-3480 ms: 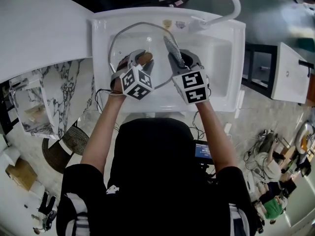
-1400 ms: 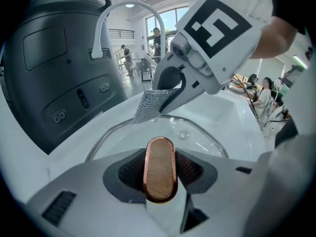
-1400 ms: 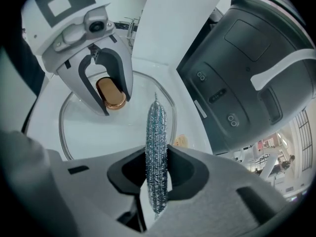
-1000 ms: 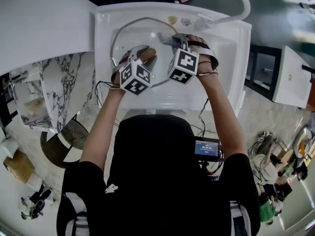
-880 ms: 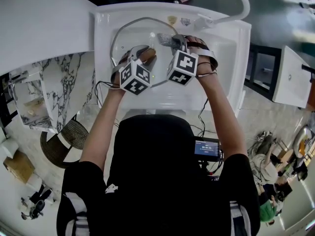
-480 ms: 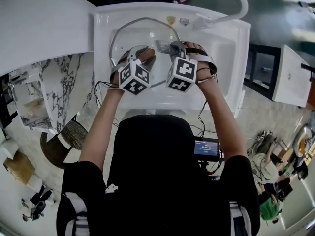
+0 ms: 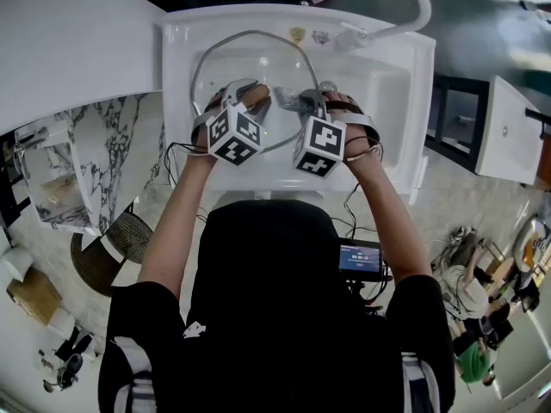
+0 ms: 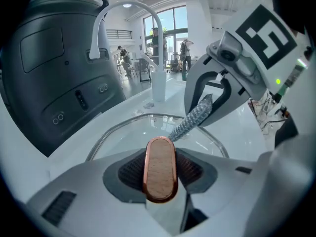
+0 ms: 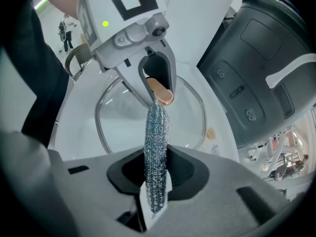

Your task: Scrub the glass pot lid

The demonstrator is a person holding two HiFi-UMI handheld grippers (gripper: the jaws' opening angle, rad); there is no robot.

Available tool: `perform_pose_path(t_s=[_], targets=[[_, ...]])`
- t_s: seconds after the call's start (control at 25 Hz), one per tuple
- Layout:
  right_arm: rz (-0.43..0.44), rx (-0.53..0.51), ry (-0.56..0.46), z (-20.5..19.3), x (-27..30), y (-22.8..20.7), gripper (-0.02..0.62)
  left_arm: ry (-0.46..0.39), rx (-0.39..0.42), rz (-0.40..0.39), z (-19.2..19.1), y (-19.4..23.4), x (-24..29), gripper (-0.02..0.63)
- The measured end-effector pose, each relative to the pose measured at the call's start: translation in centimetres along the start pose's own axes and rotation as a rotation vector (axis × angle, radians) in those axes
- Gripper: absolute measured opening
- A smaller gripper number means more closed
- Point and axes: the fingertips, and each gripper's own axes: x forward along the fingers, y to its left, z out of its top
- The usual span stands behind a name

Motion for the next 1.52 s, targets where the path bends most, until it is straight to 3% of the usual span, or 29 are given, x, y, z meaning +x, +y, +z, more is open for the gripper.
perform_pose_path(t_s=[0.2,0.84,1.08,1.52], targets=[[0.063,0.036,-0.013,0.1,-0.3,2.1,0.071,0.001,0.005,-0.004,0.0,-0.1,0.0,0.167],[0.181,0.019,-0.014,0.3,-0.8,5.1,0.071,-0.003,0.004,-0.002,0.0,-0.1,-0.1,0.167],[0.276,0.016,-0.015,0.6,-1.2,6.4,0.071,-0.003,0.004,0.000,-0.1,0.0,0.0,0.167],[0.327,0.047,-0.011,0.2,-1.1,5.3,0.071,-0.009,-0.001,0.005,0.0,0.0,0.0,0.167]])
